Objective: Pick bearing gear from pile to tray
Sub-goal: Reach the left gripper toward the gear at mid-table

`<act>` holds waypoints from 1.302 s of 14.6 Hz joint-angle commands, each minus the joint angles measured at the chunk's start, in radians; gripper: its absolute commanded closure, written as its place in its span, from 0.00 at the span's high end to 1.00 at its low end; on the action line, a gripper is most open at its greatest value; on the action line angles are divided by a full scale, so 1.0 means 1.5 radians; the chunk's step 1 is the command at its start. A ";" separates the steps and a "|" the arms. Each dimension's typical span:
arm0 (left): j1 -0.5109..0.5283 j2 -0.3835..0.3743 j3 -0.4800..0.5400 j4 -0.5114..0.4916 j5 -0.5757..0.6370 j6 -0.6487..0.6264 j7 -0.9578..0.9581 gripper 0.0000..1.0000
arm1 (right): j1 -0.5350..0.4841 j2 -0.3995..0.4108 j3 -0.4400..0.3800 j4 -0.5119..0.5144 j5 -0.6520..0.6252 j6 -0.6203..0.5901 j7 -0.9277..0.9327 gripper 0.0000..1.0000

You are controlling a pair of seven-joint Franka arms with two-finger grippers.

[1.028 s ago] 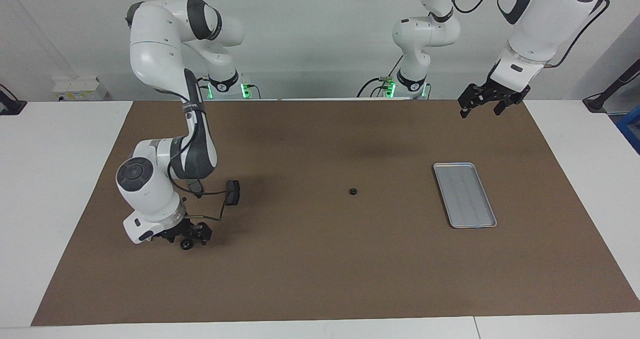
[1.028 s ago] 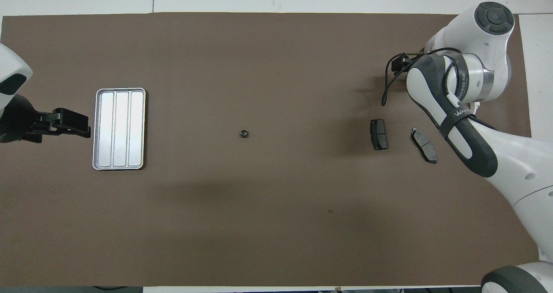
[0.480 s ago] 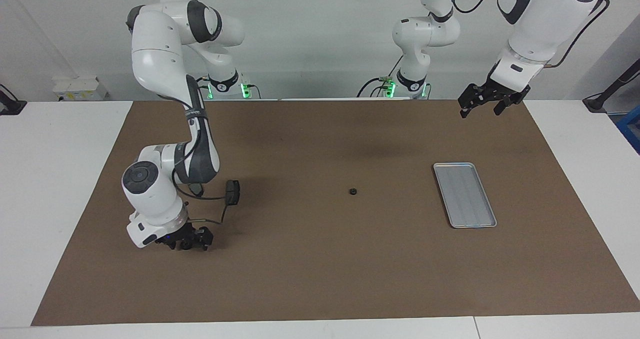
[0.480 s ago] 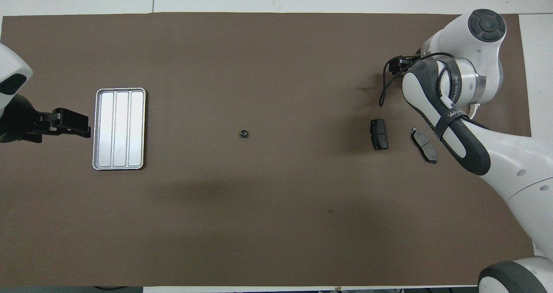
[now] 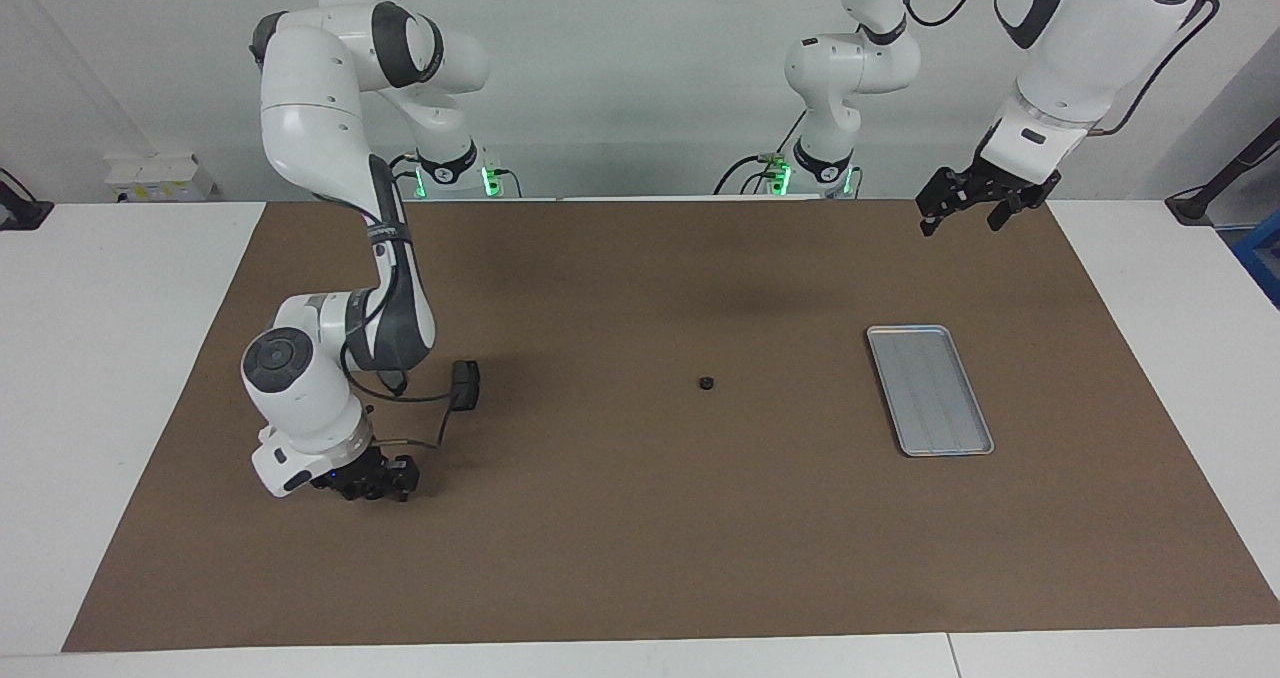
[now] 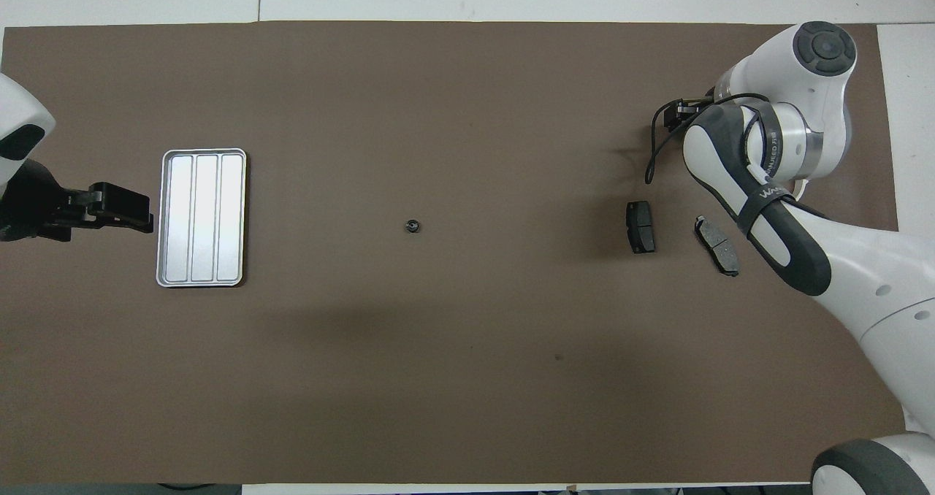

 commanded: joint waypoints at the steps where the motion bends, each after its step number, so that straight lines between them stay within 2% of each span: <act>1: 0.007 -0.006 -0.005 -0.004 0.010 -0.008 0.004 1.00 | -0.014 -0.002 0.011 -0.001 -0.006 -0.014 -0.018 0.68; 5: 0.007 -0.005 -0.005 -0.005 0.010 -0.008 0.004 1.00 | -0.015 -0.002 0.011 0.004 -0.004 -0.025 -0.019 0.39; 7: 0.007 -0.006 -0.005 -0.005 0.010 -0.008 0.004 1.00 | -0.015 -0.002 0.011 0.004 -0.003 -0.026 -0.019 0.17; 8: 0.007 -0.005 -0.005 -0.004 0.010 -0.008 0.004 1.00 | -0.015 -0.002 0.011 0.003 -0.003 -0.026 -0.019 0.03; 9: 0.007 -0.006 -0.006 -0.004 0.010 -0.010 0.004 1.00 | -0.015 -0.002 0.011 0.004 -0.004 -0.027 -0.019 0.00; 11: -0.005 -0.006 -0.009 -0.007 0.004 -0.002 -0.002 1.00 | -0.015 -0.005 0.011 0.004 -0.006 -0.033 -0.019 0.00; 13: -0.067 -0.007 -0.012 -0.024 0.004 0.057 -0.091 1.00 | -0.008 -0.023 0.010 0.014 -0.008 -0.079 -0.019 0.00; 15: -0.139 -0.004 -0.012 -0.039 0.004 0.115 -0.218 1.00 | 0.005 -0.049 0.013 0.040 -0.008 -0.163 -0.017 0.00; 17: -0.185 0.028 -0.013 -0.035 -0.006 0.157 -0.267 1.00 | 0.046 -0.072 0.013 0.071 -0.003 -0.245 -0.008 0.00; 19: -0.249 0.093 -0.012 -0.027 -0.011 0.207 -0.348 1.00 | 0.091 -0.094 0.014 0.090 0.008 -0.310 0.074 0.00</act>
